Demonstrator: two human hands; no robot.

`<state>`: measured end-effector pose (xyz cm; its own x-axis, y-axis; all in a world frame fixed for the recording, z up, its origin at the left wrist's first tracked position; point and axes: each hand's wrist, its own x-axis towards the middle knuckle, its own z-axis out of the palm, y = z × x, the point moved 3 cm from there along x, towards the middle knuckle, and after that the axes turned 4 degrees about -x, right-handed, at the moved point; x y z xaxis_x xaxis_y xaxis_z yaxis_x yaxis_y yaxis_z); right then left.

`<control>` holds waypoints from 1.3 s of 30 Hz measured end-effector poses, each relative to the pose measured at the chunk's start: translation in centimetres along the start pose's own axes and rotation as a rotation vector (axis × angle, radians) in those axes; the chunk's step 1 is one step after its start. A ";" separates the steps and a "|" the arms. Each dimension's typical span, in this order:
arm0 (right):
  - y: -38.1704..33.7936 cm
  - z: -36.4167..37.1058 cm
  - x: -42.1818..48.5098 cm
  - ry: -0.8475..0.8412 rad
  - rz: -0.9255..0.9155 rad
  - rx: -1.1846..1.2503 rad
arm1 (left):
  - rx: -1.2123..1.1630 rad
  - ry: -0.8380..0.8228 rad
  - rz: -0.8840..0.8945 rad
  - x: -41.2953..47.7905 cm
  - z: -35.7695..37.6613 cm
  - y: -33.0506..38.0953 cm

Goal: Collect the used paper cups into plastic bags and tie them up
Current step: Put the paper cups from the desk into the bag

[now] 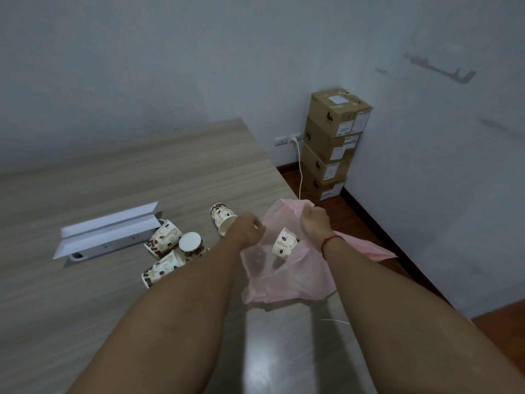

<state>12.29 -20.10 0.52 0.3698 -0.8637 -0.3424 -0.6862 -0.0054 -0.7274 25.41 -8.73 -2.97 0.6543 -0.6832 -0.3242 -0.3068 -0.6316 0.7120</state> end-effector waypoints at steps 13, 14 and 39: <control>-1.1 3.7 4.2 0.012 0.016 -0.022 | 0.186 0.134 -0.136 6.7 -2.6 -5.6; -1.1 3.8 4.5 0.010 0.015 -0.026 | 0.199 0.096 -0.157 7.3 -2.4 -6.1; 1.2 5.2 4.5 -0.036 0.067 0.001 | 0.374 0.331 -0.113 9.2 -3.3 -6.2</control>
<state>16.39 -21.36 -5.00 0.3455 -0.8435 -0.4112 -0.7092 0.0523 -0.7031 35.56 -9.86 -8.35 0.8627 -0.4890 -0.1287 -0.4085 -0.8240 0.3926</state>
